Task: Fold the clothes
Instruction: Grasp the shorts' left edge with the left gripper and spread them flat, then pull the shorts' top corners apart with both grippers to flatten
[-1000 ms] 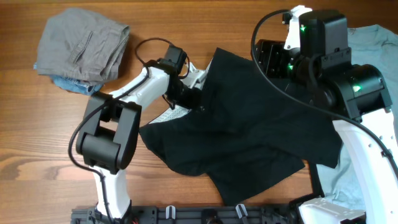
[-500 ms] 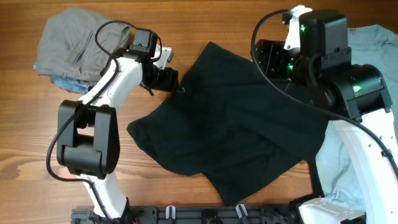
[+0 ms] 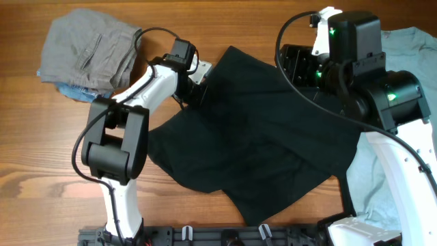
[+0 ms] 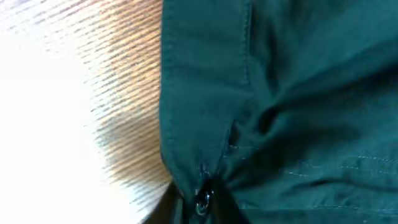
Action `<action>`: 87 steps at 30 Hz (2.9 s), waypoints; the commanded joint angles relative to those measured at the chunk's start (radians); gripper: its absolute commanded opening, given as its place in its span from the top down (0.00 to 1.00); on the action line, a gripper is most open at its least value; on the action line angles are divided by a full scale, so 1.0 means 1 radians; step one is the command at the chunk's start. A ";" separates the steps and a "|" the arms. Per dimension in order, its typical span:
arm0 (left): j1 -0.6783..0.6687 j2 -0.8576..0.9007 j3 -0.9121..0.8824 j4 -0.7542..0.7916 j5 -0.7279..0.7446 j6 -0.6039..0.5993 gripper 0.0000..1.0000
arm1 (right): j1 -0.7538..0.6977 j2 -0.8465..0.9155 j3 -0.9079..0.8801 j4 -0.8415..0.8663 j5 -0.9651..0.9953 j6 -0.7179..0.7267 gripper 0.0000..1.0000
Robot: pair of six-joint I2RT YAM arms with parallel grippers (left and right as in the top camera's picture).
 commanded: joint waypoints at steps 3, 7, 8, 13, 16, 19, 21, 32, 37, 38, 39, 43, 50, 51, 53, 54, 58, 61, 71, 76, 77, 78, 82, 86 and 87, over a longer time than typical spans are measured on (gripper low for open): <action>0.142 0.120 -0.047 -0.117 -0.402 -0.285 0.96 | -0.003 0.008 0.005 -0.004 0.010 0.003 0.17; 0.433 0.115 -0.047 -0.185 -0.400 -0.314 0.96 | -0.003 0.008 0.001 -0.016 0.013 -0.048 0.16; 0.484 0.106 -0.047 -0.189 -0.356 -0.313 0.96 | -0.003 0.009 -0.009 -0.016 0.014 -0.048 0.16; 0.552 -0.029 -0.047 -0.205 -0.175 -0.257 0.94 | -0.003 0.103 -0.080 -0.032 0.040 0.010 0.17; 0.520 -0.125 -0.047 -0.216 -0.173 -0.257 0.81 | -0.007 0.246 -0.089 -0.040 0.043 0.035 0.28; 0.499 -0.255 -0.047 -0.251 -0.173 -0.257 0.69 | -0.014 0.406 -0.089 -0.097 0.031 0.059 0.36; 0.496 -0.361 -0.047 -0.269 -0.174 -0.253 0.63 | -0.050 0.516 -0.089 -0.077 0.014 0.051 0.46; 0.432 -0.506 -0.048 -0.324 -0.089 -0.249 0.62 | -0.202 0.782 -0.116 0.039 -0.288 -0.134 0.46; 0.377 -0.506 -0.048 -0.337 -0.088 -0.171 0.61 | -0.249 0.773 -0.116 -0.078 -0.291 -0.184 0.46; 0.363 -0.506 -0.048 -0.343 -0.093 -0.170 0.61 | -0.254 0.751 -0.116 -0.096 -0.330 -0.236 0.47; 0.356 -0.506 -0.048 -0.344 -0.096 -0.170 0.61 | -0.253 0.702 -0.116 -0.113 -0.341 -0.259 0.46; 0.356 -0.506 -0.048 -0.344 -0.096 -0.170 0.59 | -0.225 0.499 -0.116 -0.138 -0.339 -0.254 0.36; 0.356 -0.506 -0.048 -0.343 -0.118 -0.170 0.53 | -0.132 0.412 -0.375 -0.053 -0.283 -0.203 0.37; 0.356 -0.506 -0.048 -0.342 -0.118 -0.170 0.51 | -0.097 0.412 -0.477 0.047 -0.283 -0.192 0.38; 0.356 -0.506 -0.048 -0.342 -0.118 -0.170 0.50 | -0.072 0.412 -0.544 0.130 -0.289 -0.179 0.39; 0.356 -0.506 -0.048 -0.343 -0.118 -0.170 0.50 | -0.064 0.412 -0.573 0.164 -0.291 -0.179 0.39; 0.356 -0.506 -0.048 -0.343 -0.118 -0.170 0.50 | -0.063 0.412 -0.666 0.318 -0.235 -0.114 0.33; 0.356 -0.506 -0.048 -0.343 -0.118 -0.171 0.49 | -0.064 0.412 -0.727 0.448 -0.090 -0.040 0.27; 0.356 -0.506 -0.048 -0.334 -0.118 -0.171 0.41 | -0.253 0.372 -0.401 0.495 0.094 -0.230 0.46; 0.356 -0.506 -0.050 -0.347 -0.122 -0.170 0.45 | -0.264 0.296 -0.299 0.247 -0.047 -0.269 0.07; 0.356 -0.506 -0.067 -0.351 -0.121 -0.171 0.55 | -0.264 0.251 -0.299 0.159 -0.123 -0.245 0.07; 0.356 -0.506 -0.087 -0.348 -0.122 -0.171 0.59 | -0.264 0.235 -0.299 0.110 -0.152 -0.222 0.07; 0.356 -0.479 -0.222 -0.240 -0.072 -0.170 0.69 | -0.264 0.223 -0.439 -0.103 -0.224 -0.077 0.09; 0.356 -0.422 -0.282 -0.152 -0.065 -0.170 0.62 | -0.269 0.223 -0.650 -0.029 -0.232 0.104 0.11; 0.356 -0.402 -0.292 -0.134 -0.064 -0.171 0.61 | -0.274 0.223 -0.682 -0.029 -0.232 0.139 0.11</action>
